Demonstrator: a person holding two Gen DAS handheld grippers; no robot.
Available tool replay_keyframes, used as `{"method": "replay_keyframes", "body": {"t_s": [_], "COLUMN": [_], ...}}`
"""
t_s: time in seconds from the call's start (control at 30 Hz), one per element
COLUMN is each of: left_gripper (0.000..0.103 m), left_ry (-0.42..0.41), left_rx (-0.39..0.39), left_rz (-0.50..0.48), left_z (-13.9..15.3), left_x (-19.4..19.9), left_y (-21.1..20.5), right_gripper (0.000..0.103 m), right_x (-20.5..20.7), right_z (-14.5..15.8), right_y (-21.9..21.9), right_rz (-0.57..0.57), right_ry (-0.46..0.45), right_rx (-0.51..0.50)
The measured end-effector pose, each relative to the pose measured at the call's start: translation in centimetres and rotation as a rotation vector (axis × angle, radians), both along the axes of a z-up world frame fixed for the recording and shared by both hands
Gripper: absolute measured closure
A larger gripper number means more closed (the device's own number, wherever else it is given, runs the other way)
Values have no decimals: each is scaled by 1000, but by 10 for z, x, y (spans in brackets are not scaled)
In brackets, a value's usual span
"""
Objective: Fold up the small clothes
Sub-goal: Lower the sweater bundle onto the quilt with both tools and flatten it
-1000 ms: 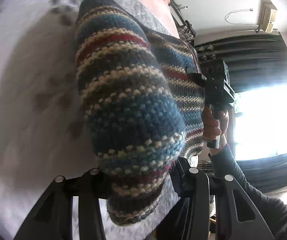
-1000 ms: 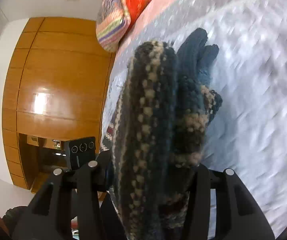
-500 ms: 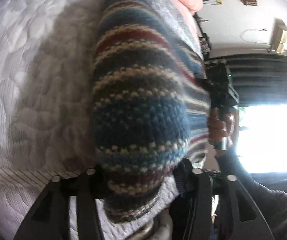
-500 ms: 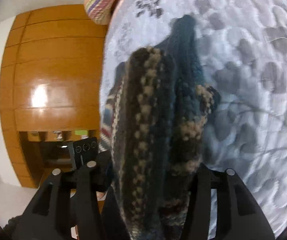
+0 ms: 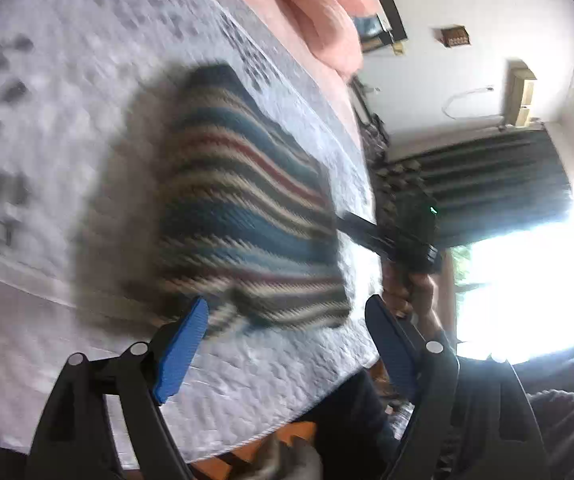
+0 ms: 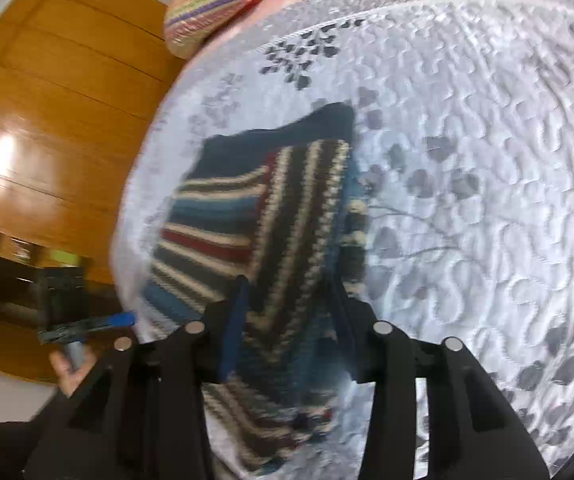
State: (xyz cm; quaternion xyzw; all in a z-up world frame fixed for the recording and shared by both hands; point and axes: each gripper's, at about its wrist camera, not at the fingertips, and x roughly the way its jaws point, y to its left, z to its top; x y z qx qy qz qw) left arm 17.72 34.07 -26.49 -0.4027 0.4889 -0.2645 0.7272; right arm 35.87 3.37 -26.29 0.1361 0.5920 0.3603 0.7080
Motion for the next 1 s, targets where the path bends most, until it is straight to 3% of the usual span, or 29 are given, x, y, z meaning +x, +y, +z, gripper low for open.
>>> {"method": "replay_keyframes", "body": {"t_s": [0.07,0.13,0.27,0.33,0.4,0.47,0.57,0.67,0.73,0.83,0.9,1.0], "left_gripper": [23,23,23,23,24,28,38,41,43,42,41,41], "left_ry": [22,37,69,78,85,107,143,182,195,104,31,18], "left_rx": [-1,-11,-16,-21,-20,-28,-44,-42,-47,-123,-121,-54], "left_rz": [-14,-22,-26,-30,-42,-56,-71,-105,-131,-141,-122,-100], "left_z": [-11,-19,-37,-38,-42,-49,-56,-58,-52,-14,11,11], "left_x": [10,7,7,1,-6,-4,0,4,6,14,30,67], "left_y": [-9,-5,0,7,11,10,9,8,8,16,21,22], "right_gripper": [63,63,64,93,95,95,95,92,77,76,76,78], "right_x": [-5,-6,-4,-8,-4,6,16,20,19,9,3,5], "right_z": [5,5,-8,-2,5,-5,-42,-49,-44,-9,12,1], "right_y": [-14,-12,4,10,6,-4,-3,-7,-12,-23,-13,13], "right_rz": [-39,-39,13,38,8,-56,-84,-106,-105,-112,-63,21], "right_ry": [-27,5,30,-26,-65,-55,-5,23,8,-82,-138,-118], "right_rx": [12,42,-56,-72,-32,-21,-91,-52,-58,-17,-9,-50]}}
